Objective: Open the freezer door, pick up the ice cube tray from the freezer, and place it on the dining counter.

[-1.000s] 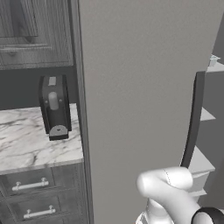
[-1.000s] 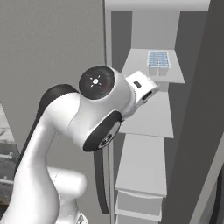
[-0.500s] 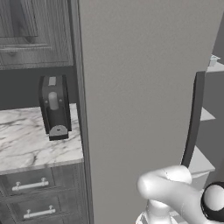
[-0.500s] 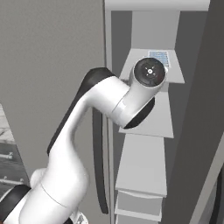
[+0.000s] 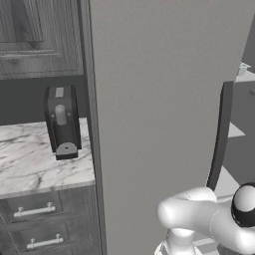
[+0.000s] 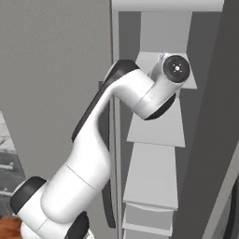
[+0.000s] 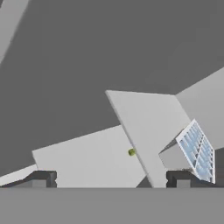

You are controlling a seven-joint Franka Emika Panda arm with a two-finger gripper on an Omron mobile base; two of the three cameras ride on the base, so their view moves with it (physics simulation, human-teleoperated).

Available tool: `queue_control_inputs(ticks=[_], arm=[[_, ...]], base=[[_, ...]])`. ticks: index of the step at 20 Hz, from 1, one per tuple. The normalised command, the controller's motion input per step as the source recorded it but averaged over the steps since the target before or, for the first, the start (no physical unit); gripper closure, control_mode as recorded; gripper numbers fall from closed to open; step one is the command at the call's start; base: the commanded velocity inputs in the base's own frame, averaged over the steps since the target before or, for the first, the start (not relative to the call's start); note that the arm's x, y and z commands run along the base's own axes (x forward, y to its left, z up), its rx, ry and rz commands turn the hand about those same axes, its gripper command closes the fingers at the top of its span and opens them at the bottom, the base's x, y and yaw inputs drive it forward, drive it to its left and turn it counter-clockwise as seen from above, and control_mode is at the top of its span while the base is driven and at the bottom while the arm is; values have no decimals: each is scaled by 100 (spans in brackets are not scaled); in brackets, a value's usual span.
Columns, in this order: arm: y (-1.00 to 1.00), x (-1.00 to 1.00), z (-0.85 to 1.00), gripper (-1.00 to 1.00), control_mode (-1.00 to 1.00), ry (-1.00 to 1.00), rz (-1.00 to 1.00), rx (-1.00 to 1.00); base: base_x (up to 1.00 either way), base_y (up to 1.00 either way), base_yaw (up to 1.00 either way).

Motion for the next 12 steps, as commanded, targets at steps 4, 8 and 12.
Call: queue_control_inputs(ticks=[4,8,12], arm=[[-15,49,3,-100,-100,-15,5,-7],[-25,57,0,-100,-100,-5,5,-11],[-37,58,1,-100,-100,0,7,-11]], base=[[0,0,0],[0,0,0],[0,0,0]])
